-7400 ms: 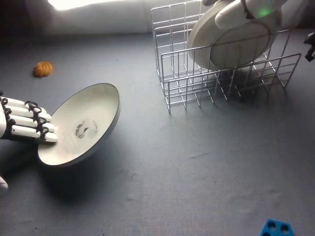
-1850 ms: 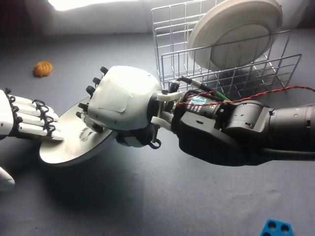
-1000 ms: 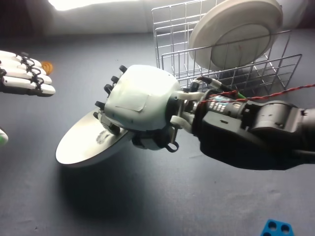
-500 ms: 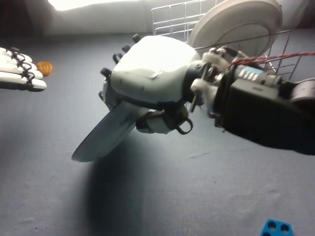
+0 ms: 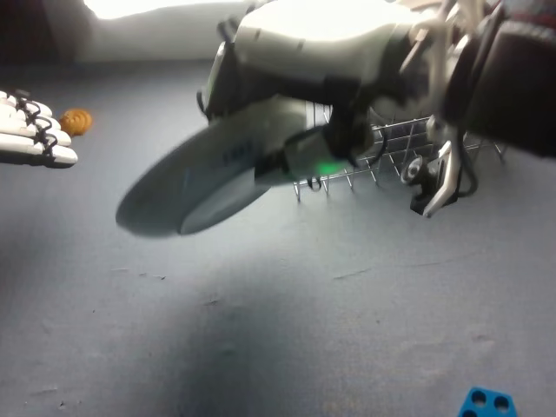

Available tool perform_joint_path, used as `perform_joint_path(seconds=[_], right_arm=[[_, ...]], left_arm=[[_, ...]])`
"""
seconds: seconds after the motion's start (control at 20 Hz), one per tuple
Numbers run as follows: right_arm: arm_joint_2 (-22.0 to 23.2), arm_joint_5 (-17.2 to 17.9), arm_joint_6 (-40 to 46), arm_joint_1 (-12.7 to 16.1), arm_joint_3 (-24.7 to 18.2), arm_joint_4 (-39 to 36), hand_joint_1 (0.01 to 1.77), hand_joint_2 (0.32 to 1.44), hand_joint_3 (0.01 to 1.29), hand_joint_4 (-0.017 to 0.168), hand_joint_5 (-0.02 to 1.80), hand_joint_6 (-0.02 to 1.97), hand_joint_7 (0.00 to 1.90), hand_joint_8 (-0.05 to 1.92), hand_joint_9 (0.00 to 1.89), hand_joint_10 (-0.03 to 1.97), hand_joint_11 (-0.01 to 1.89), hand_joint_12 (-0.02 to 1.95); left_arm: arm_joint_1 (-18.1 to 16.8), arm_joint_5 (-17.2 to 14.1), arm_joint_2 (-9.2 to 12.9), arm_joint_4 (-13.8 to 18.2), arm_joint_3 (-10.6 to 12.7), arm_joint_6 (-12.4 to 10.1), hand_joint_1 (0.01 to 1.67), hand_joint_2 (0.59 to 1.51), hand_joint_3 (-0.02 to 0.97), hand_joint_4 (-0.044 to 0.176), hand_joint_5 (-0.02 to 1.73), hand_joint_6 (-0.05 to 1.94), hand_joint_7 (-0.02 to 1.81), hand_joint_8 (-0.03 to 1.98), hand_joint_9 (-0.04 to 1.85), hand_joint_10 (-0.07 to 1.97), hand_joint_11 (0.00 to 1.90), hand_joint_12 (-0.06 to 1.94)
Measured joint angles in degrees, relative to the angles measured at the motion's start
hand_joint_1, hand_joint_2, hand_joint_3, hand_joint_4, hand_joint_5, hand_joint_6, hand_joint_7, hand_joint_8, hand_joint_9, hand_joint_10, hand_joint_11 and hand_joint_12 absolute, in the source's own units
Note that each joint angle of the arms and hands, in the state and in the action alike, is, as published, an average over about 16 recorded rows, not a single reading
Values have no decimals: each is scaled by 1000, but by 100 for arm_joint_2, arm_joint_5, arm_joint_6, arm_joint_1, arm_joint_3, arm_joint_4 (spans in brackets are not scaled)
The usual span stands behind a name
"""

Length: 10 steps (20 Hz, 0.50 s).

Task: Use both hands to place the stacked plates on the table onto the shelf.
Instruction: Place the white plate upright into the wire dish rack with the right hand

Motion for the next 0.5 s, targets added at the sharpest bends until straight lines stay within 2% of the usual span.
perform_joint_path(seconds=[0.5], right_arm=[[379, -545, 11, 649, 61, 1129, 1364, 954, 13, -6, 1056, 782, 1155, 593, 1058, 944, 840, 1061]], left_arm=[[70, 1, -3, 21, 0, 5, 16, 1088, 17, 0, 21, 19, 20, 4, 22, 5, 21, 1]])
